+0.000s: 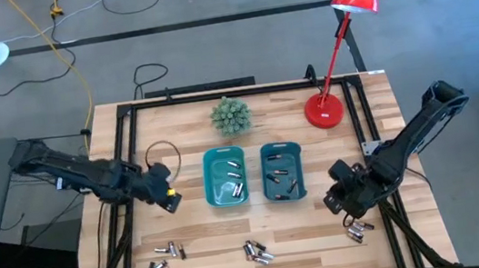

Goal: Sort batteries
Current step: Put the silver battery into the green bin

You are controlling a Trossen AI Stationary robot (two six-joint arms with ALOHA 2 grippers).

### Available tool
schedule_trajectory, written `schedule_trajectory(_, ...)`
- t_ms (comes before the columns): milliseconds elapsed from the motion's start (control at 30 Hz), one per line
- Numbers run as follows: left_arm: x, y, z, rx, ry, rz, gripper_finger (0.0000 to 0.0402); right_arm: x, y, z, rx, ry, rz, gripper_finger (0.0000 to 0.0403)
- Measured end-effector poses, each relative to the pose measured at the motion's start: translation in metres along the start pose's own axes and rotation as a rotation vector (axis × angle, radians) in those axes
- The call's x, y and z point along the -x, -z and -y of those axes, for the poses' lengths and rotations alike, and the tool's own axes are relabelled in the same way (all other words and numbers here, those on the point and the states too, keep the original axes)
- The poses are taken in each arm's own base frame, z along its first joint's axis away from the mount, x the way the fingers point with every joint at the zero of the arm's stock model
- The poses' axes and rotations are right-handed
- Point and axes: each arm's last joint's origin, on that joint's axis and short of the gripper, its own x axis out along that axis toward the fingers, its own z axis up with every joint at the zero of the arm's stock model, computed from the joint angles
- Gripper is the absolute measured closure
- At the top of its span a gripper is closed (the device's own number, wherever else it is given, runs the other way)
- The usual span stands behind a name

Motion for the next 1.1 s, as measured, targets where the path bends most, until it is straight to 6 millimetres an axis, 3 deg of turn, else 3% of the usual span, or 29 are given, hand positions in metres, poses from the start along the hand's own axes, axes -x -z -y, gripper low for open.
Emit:
schedule_trajectory(333,-0.038,0.040,0.029,0.304,-0.104,-0.075,0.0269,0.015,0.002,0.008,0.215,-0.049,-0.012,0.0262)
schedule_trajectory(600,-0.048,0.089,0.041,0.477,-0.094,-0.101,0.0269,0.024,-0.003,0.016,0.319,-0.070,-0.007,0.0262)
schedule_trajectory(800,-0.040,0.100,0.049,0.358,-0.060,-0.087,0.0269,0.029,-0.005,0.019,0.354,-0.094,-0.002,0.0262)
schedule_trajectory(1100,-0.033,0.105,0.049,-0.182,-0.062,-0.219,0.0269,0.030,-0.006,0.021,0.293,-0.088,-0.006,0.0262)
